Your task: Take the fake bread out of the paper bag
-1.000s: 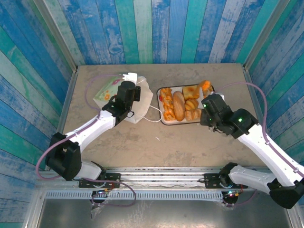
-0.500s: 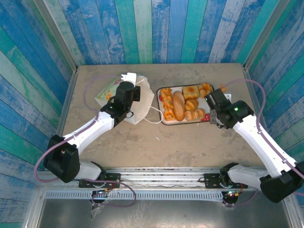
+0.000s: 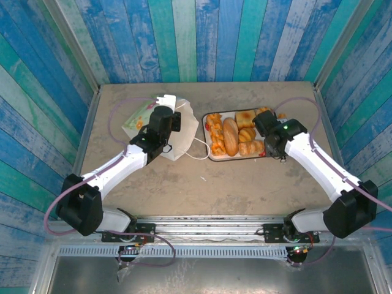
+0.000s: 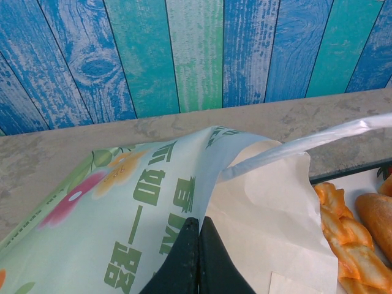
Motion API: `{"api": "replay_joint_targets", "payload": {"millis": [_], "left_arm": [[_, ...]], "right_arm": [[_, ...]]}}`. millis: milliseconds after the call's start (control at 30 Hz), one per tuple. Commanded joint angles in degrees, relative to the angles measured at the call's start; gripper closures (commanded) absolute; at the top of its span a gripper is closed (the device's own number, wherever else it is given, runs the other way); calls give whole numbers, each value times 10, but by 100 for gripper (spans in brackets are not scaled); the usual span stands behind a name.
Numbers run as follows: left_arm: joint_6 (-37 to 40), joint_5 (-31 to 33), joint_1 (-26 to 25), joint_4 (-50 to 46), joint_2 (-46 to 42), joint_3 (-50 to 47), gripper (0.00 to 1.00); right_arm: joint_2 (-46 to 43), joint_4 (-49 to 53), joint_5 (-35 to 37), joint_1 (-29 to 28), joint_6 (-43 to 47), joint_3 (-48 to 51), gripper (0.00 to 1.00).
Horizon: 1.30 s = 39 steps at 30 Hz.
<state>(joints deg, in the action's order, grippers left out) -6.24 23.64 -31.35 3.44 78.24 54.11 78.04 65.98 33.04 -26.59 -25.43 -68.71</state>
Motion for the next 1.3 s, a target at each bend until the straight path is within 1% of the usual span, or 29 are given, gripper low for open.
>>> {"api": "replay_joint_targets", "payload": {"millis": [0, 100, 300, 467, 600, 733, 900, 1267], "left_arm": [[-2, 1, -1, 16, -28, 2, 100], [-1, 0, -1, 17, -27, 2, 100], [0, -1, -2, 17, -27, 1, 100], [2, 3, -1, 17, -27, 1, 100], [4, 4, -1, 16, -29, -1, 100], [5, 8, -1, 17, -31, -1, 100], [6, 10, -1, 17, -30, -1, 100], [8, 11, -1, 16, -32, -1, 100]], "right_arm": [[20, 14, 29, 4, 6, -23, 72], [48, 29, 20, 4, 6, -38, 72], [91, 31, 24, 3, 7, -48, 72], [115, 13, -2, 1, 18, -59, 71], [127, 0, -17, -6, 26, -63, 68], [138, -7, -27, -17, 33, -69, 63], [151, -8, -23, -34, 39, -82, 58], [144, 2, -26, -52, 45, -98, 55]]}}
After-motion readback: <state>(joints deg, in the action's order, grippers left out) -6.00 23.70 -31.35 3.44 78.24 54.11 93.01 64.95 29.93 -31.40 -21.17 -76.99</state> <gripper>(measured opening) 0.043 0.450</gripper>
